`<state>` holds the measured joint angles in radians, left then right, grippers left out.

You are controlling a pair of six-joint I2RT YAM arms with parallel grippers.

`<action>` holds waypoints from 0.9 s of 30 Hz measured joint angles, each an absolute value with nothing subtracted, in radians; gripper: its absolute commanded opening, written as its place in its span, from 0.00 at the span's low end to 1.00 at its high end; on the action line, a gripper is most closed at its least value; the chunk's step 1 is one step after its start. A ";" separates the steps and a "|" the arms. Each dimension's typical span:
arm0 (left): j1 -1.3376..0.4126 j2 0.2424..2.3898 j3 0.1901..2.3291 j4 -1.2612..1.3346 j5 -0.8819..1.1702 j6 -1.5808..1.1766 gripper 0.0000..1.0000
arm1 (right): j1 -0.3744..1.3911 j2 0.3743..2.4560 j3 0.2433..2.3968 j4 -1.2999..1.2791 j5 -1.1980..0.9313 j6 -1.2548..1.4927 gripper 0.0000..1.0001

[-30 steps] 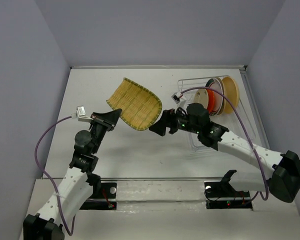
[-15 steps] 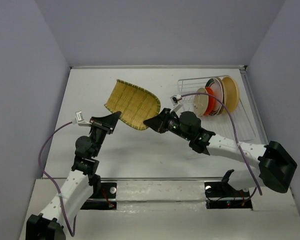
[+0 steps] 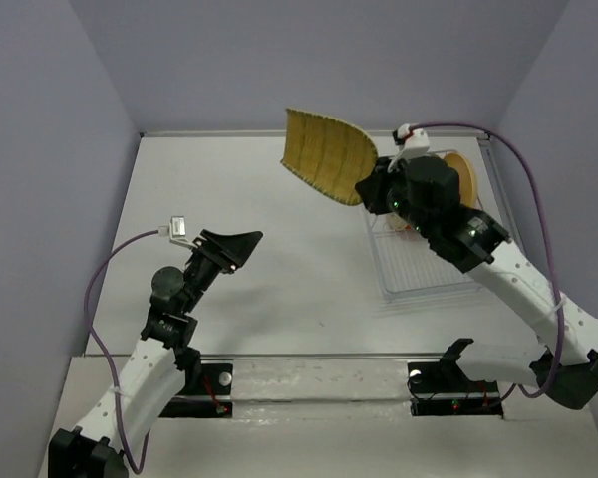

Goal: Load the plates into the dish rack

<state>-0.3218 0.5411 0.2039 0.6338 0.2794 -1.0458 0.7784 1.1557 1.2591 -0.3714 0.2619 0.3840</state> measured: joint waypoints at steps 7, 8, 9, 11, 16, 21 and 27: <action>-0.332 0.547 0.287 0.472 0.323 -0.875 0.99 | 0.579 1.257 1.637 -0.794 0.290 0.239 0.07; -0.337 0.556 0.315 0.440 0.330 -0.839 0.99 | 0.567 1.277 1.666 -0.840 0.292 0.232 0.07; -0.341 0.567 0.343 0.409 0.338 -0.812 0.99 | 0.553 1.311 1.705 -0.908 0.300 0.224 0.07; -0.349 0.600 0.432 0.335 0.361 -0.727 0.99 | 0.537 1.354 1.748 -0.990 0.310 0.215 0.07; -0.395 0.639 0.625 0.138 0.393 -0.509 0.99 | 0.483 1.506 1.869 -1.229 0.315 0.207 0.07; -0.474 0.630 0.695 0.020 0.320 -0.363 0.99 | 0.464 1.568 1.947 -1.350 0.305 0.229 0.07; -0.484 0.664 0.693 0.027 0.355 -0.411 0.99 | 0.464 1.465 1.893 -1.304 0.048 0.219 0.07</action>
<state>-0.4843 0.6640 0.6933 0.0273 0.3546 -0.4114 0.4644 1.4654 1.8935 -1.3037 0.0479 0.2192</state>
